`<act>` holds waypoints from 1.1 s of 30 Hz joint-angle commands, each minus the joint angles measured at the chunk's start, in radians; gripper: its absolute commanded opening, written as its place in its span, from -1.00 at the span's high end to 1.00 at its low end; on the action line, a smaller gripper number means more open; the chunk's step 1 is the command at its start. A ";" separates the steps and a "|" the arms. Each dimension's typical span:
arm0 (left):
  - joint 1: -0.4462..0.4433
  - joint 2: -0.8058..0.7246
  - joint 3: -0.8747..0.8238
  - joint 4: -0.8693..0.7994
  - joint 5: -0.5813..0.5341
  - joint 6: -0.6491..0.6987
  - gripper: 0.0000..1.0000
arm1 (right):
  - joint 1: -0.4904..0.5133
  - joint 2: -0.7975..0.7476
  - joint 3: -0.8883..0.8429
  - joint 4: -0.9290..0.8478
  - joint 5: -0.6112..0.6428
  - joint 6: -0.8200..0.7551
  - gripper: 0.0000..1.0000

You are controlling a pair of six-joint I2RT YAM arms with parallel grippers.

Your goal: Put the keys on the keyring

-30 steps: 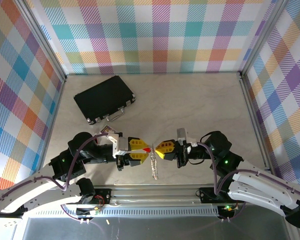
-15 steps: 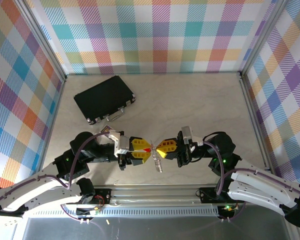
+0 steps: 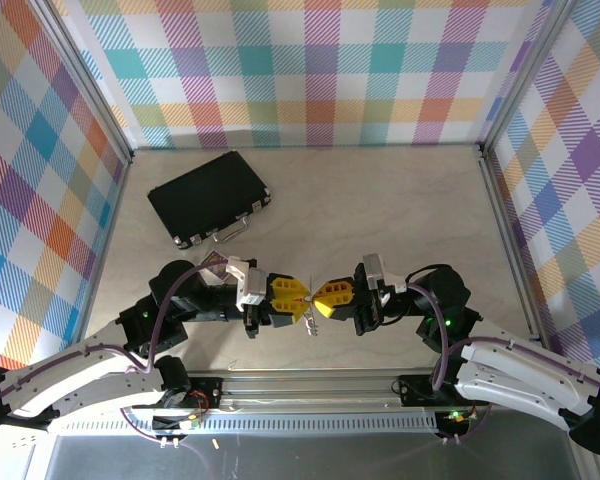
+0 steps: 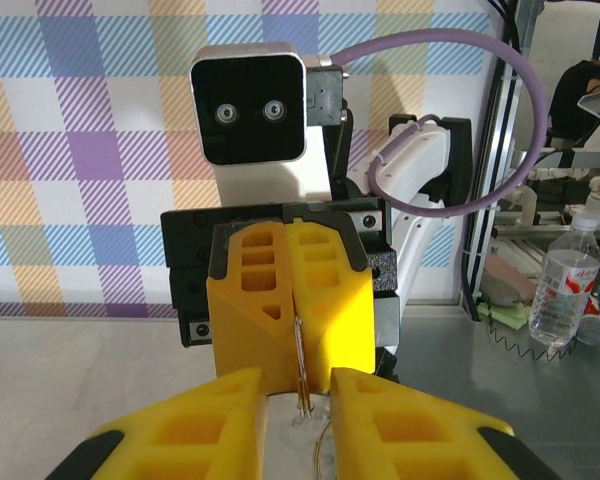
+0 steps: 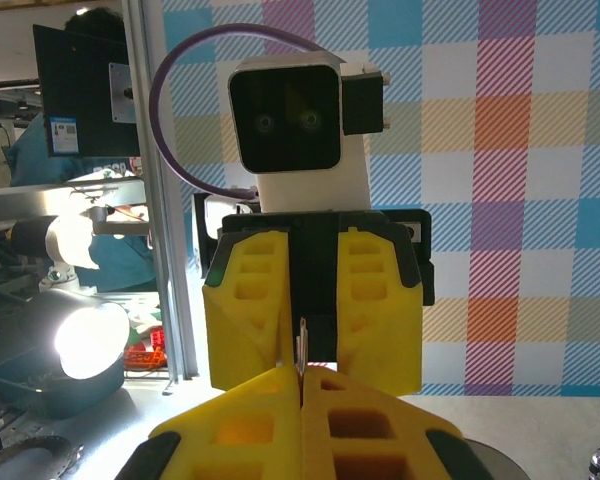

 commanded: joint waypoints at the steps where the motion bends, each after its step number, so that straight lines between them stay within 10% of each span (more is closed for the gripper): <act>1: -0.009 0.000 -0.006 0.071 0.026 -0.021 0.61 | 0.003 -0.020 -0.004 0.028 -0.010 -0.008 1.00; 10: -0.009 0.001 0.008 0.039 0.020 -0.004 1.00 | 0.003 -0.013 0.017 -0.046 -0.003 -0.031 1.00; 17: -0.010 0.003 0.077 -0.181 -0.091 0.108 1.00 | 0.003 -0.081 0.116 -0.463 0.106 -0.230 0.34; 33: -0.009 0.065 0.125 -0.297 -0.128 0.168 1.00 | 0.004 -0.035 0.217 -0.742 0.151 -0.419 0.46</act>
